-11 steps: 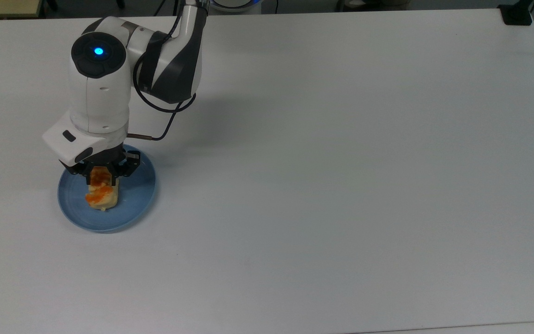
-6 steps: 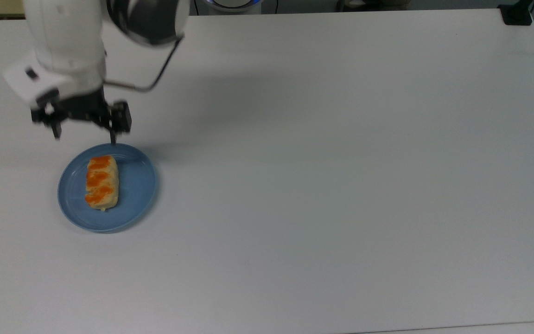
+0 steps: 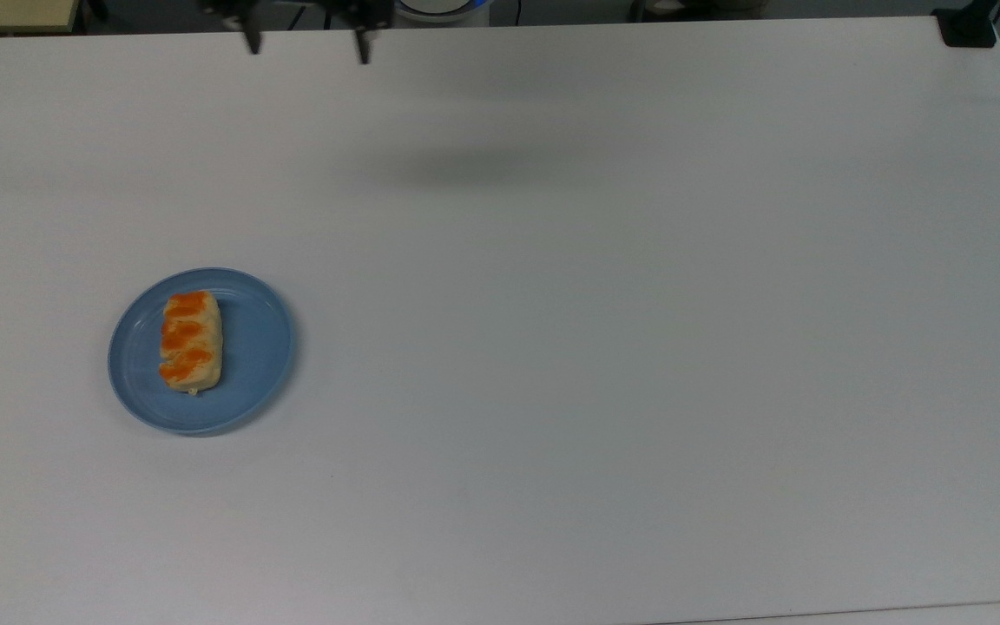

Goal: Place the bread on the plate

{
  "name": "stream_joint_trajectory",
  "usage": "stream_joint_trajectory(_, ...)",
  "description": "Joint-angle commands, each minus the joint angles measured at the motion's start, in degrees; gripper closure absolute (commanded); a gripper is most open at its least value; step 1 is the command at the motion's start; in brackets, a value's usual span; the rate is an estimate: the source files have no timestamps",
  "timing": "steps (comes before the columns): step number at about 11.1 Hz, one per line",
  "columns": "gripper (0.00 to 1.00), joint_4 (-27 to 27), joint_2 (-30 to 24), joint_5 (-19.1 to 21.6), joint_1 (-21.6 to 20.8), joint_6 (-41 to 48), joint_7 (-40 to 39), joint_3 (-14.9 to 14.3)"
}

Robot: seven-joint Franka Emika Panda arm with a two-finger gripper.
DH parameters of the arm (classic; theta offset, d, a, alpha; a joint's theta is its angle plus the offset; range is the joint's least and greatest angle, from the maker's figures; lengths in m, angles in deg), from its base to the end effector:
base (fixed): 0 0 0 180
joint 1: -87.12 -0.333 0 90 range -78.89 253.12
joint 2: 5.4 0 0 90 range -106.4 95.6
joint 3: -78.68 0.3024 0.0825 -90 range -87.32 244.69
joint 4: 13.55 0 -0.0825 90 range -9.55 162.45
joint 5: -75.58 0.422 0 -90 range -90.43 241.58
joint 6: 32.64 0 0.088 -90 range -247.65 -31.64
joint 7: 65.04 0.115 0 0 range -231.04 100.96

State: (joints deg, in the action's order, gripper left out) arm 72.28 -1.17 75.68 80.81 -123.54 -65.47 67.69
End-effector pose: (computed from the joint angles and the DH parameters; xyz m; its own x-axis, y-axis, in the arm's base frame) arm 0.6143 -0.0460 0.5977 0.9972 -0.0734 0.0159 -0.0736 -0.9972 0.0124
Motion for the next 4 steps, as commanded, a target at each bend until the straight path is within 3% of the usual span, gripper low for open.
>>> stream_joint_trajectory(1, 0.00, 5.49, -3.36, 2.16, 0.07, -0.08, 2.18, 2.90)
stream_joint_trajectory(4, 0.00, 5.76, -3.36, 2.62, -0.20, 0.81, 2.45, 3.43)
